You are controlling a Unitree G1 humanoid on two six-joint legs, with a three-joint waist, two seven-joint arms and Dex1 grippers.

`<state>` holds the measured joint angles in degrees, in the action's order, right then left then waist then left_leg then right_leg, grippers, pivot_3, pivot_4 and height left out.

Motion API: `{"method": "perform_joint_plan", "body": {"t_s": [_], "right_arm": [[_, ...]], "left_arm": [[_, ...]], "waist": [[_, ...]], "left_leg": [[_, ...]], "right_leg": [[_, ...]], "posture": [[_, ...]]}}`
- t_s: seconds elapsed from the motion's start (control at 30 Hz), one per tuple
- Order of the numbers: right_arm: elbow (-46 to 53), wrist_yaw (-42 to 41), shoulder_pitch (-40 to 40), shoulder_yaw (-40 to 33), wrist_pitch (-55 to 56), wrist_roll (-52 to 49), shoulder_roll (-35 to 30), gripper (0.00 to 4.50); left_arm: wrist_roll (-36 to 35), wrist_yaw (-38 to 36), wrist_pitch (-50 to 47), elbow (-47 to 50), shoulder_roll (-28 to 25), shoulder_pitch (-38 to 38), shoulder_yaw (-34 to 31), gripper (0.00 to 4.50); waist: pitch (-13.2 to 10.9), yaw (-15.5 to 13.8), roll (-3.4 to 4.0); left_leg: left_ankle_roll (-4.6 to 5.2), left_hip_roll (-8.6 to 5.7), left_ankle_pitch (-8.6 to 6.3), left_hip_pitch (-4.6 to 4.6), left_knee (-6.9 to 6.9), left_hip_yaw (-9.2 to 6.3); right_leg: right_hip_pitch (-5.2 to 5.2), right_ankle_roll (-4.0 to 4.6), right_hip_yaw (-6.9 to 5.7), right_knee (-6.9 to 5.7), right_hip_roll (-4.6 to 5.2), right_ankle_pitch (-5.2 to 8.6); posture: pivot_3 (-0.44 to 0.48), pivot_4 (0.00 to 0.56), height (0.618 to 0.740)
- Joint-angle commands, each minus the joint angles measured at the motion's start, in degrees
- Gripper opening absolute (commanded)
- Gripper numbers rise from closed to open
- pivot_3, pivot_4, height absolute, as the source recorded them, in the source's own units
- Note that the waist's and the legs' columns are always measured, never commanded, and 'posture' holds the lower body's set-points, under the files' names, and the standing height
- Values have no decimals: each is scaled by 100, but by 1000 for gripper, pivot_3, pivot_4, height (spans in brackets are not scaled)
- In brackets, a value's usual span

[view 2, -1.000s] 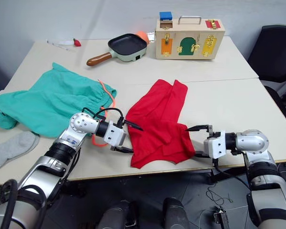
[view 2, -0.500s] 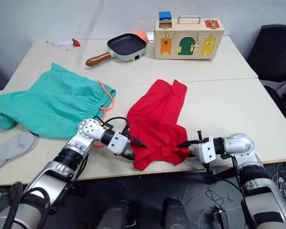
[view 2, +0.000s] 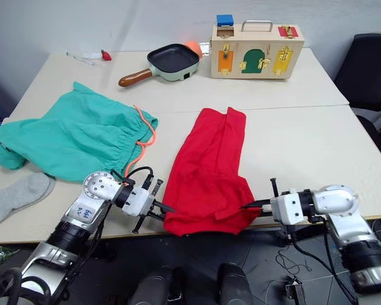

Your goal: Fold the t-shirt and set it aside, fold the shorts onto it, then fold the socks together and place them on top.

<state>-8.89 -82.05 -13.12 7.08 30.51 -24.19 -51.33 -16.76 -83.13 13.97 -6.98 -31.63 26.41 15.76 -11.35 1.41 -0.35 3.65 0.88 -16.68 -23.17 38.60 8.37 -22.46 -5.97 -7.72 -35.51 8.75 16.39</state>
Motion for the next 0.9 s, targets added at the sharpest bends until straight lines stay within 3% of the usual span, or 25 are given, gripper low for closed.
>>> {"method": "perform_joint_plan", "body": {"t_s": [0.03, 0.3, 0.6, 0.73, 0.9], "right_arm": [[646, -130, 428, -323, -408, -301, -297, 0], [1480, -434, 1526, -758, -1136, -560, -861, 0], [2501, -596, 2285, -1323, -3069, -1269, -1782, 0], [2545, -440, 1816, -1455, -4002, -1702, -1863, 0], [1786, -81, -64, -1027, -5137, -1890, -1323, 0]], "left_arm": [[-277, -65, -289, 600, -200, -307, -90, 83], [-521, -52, -771, 1534, -477, -913, -94, 83], [-1176, -177, -1970, 2291, -1078, -1067, -238, 83], [-1646, -94, -3046, 2215, -1381, -585, -427, 83], [-1949, 377, -4473, 848, -1027, 1034, -683, 83]], "waist": [[0, -4, 1], [-4, -76, 9], [-6, -152, 15], [-7, -151, 15], [-8, -152, 12]], "left_leg": [[0, 0, -1, 1, -1, 0], [-21, 0, -21, 0, -5, 2], [-22, 1, -24, 0, -20, 1], [-23, 1, -22, 0, -29, 1], [-19, 0, -6, -9, -26, 1]], "right_leg": [[1, 0, 0, 0, 0, 0], [2, 0, 2, 10, -2, 0], [2, 4, 7, 27, -1, 2], [3, 5, 7, 43, -4, 3], [7, 7, 5, 63, -11, 4]], "posture": [[0, 150, 740], [0, 150, 740], [0, 150, 740], [0, 150, 740], [0, 150, 740]]}}
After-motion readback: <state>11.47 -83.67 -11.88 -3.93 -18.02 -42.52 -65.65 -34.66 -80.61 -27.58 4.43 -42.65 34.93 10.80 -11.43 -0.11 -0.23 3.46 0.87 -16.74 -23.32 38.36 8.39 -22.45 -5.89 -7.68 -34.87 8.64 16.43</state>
